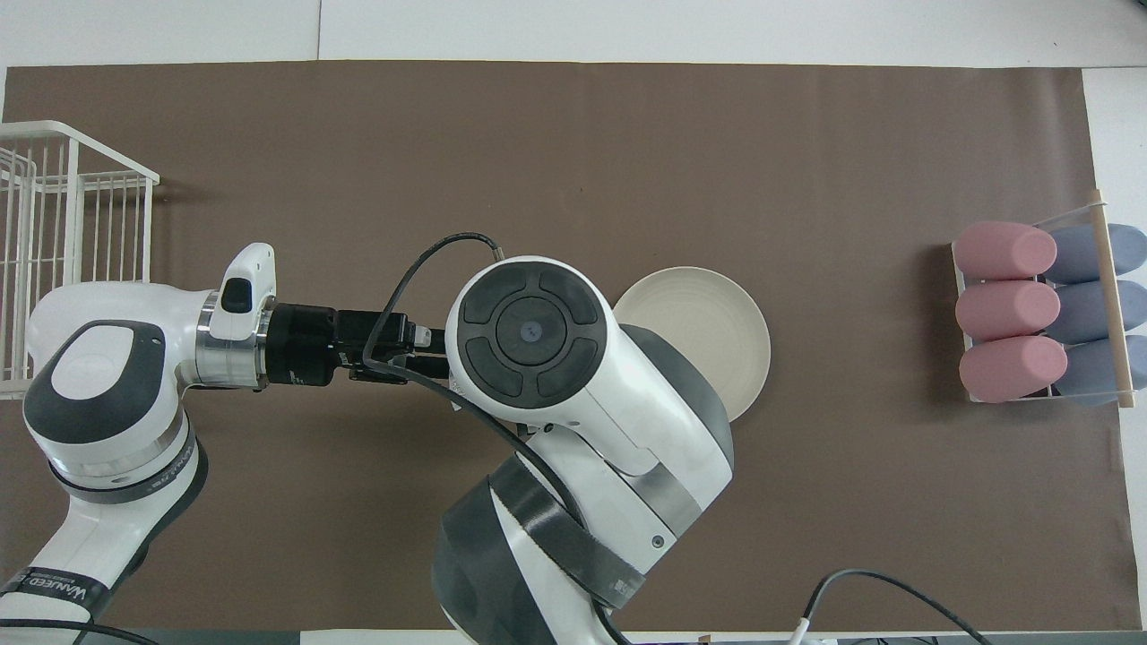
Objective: Wipe plate with sponge
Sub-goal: 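Carry the sponge from the plate toward the left gripper with the right gripper, then grasp the sponge with the left gripper while the right gripper releases it, then withdraw the right gripper to the cups while the left gripper lifts the sponge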
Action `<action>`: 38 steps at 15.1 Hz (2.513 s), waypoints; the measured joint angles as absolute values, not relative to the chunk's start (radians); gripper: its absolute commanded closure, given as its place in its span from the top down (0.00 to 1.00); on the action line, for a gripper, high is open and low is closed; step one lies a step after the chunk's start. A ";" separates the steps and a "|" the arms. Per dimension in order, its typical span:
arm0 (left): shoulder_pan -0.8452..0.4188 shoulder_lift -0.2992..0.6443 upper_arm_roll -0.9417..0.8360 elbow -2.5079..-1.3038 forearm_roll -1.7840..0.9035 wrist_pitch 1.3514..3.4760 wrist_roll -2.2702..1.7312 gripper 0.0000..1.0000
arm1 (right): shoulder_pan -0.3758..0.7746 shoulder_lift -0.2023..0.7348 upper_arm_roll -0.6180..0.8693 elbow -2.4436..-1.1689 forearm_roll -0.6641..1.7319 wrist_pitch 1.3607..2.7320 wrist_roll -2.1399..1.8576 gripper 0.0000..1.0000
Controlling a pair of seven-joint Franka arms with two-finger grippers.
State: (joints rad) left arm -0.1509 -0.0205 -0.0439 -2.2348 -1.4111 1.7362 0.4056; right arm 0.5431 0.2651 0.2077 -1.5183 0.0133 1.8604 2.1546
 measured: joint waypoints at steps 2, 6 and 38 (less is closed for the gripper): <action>-0.155 -0.019 -0.043 -2.234 -1.412 1.740 0.408 0.77 | 0.542 0.265 0.206 -1.518 0.013 1.860 2.155 0.00; -0.173 -0.019 -0.043 -2.234 -1.426 1.757 0.410 0.00 | 0.542 0.267 0.205 -1.518 0.013 1.860 2.155 0.00; -0.353 -0.014 -0.046 -1.937 -0.199 1.862 -0.520 0.00 | 0.005 0.022 0.169 -1.628 0.008 1.557 0.383 1.00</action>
